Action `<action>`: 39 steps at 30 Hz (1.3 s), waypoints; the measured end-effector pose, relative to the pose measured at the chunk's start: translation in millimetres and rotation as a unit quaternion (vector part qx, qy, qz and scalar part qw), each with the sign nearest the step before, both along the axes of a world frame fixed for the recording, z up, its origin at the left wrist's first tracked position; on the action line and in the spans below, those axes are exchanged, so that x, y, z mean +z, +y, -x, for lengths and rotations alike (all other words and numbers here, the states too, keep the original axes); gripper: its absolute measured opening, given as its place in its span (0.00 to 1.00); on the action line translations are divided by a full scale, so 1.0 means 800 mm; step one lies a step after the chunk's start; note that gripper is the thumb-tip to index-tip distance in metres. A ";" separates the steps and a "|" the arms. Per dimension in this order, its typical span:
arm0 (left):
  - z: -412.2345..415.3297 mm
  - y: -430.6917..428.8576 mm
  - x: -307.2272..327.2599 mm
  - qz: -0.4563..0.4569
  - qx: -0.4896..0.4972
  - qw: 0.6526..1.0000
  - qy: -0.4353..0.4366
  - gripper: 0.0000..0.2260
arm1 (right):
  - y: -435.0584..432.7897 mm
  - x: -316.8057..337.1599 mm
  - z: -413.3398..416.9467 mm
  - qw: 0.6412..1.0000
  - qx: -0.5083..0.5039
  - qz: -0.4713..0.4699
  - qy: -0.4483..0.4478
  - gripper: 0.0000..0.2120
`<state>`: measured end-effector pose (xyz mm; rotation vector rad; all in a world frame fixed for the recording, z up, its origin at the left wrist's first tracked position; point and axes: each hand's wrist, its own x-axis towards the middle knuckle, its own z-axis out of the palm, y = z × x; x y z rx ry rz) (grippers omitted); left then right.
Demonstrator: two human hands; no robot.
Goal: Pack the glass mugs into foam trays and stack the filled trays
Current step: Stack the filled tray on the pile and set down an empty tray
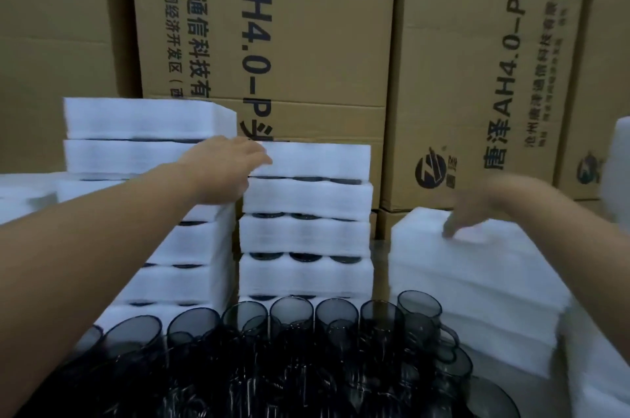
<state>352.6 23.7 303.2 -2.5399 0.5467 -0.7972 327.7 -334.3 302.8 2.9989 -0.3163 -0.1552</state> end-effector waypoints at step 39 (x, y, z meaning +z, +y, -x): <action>0.369 -0.023 -0.203 0.292 -0.048 0.889 0.350 0.20 | 0.159 -0.251 0.453 0.881 0.383 -0.096 -0.259 0.25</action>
